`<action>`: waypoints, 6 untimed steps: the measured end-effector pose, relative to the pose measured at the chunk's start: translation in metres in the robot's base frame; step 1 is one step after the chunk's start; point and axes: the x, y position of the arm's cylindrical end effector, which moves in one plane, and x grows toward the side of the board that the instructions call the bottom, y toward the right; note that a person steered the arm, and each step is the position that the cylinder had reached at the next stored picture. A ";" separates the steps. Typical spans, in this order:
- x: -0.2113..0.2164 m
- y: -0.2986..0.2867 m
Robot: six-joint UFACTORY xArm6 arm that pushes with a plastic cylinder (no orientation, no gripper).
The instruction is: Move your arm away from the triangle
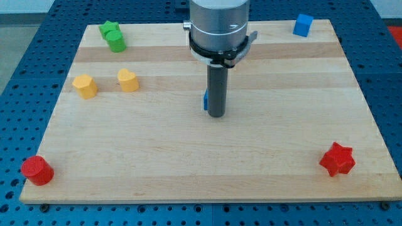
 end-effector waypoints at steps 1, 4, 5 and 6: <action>-0.002 -0.011; -0.002 -0.043; -0.002 -0.063; -0.002 -0.084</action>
